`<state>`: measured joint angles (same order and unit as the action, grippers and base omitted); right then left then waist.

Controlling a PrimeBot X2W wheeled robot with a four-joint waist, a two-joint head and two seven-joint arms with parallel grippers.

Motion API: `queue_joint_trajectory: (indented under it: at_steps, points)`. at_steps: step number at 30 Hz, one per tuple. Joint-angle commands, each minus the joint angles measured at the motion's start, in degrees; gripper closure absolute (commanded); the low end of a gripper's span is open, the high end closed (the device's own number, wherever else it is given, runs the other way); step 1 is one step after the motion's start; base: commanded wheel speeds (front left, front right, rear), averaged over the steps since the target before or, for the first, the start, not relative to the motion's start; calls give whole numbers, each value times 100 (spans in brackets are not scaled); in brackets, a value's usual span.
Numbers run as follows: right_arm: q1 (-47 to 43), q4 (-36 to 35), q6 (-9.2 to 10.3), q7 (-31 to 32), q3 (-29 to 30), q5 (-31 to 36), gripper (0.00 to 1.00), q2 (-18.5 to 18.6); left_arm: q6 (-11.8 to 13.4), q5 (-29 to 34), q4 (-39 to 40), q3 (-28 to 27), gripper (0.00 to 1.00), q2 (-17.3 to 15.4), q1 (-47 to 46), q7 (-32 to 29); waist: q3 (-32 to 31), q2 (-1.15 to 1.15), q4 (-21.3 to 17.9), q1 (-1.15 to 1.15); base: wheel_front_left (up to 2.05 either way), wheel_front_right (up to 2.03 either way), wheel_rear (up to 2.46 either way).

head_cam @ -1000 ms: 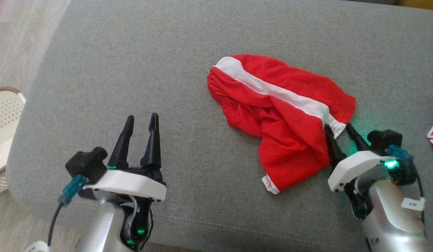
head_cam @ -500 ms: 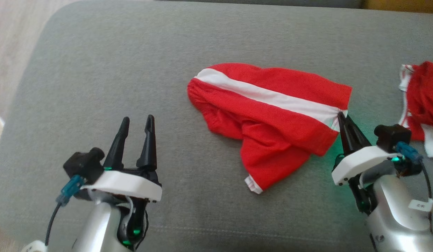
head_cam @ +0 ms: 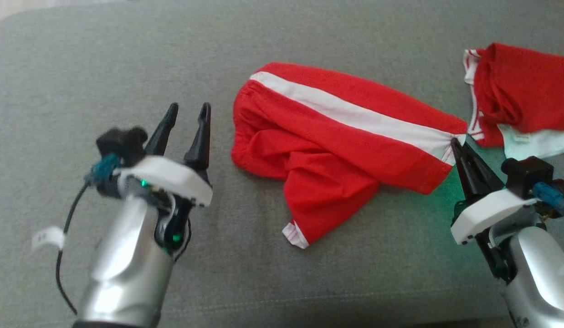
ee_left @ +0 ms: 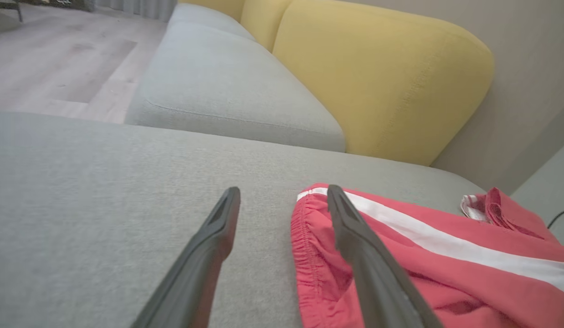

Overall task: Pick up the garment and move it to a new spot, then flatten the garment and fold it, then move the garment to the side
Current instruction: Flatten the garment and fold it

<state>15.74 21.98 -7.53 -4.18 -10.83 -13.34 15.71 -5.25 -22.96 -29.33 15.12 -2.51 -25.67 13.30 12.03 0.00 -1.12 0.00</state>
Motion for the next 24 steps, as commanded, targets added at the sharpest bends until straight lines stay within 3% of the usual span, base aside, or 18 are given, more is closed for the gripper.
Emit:
queue_joint_trajectory:
  at_steps: [1, 6, 13, 14, 15, 24]
  points:
    - [15, -200, 4, -3, -107, 31, 100, 100, -53, -50, 54, -125, 0, -114, -368, -54, 121, 0, -132, 0, 0, 0, 0]
    - [-30, -39, 4, 103, -149, -3, 100, 79, -115, -40, -401, -20, 0, -196, -903, -122, 213, 0, -318, 0, 0, 0, 0]
    - [76, 446, 4, -15, 939, 464, 100, -239, -154, -130, -649, 83, 0, -137, -964, 69, 193, 0, -362, 0, 0, 0, 0]
    - [93, 475, 4, -52, 1064, 543, 91, -295, -159, -145, -657, 97, 0, -127, -944, 91, 177, 0, -339, 0, 0, 0, 0]
    - [108, 488, 4, -94, 1164, 614, 0, -352, -162, -161, -659, 105, 0, -118, -923, 111, 158, 0, -307, 0, 0, 0, 0]
    - [43, -206, 4, -743, 785, 466, 0, -752, -87, -221, -125, -128, 0, -59, -402, 167, -169, 0, 44, 0, 0, 0, 0]
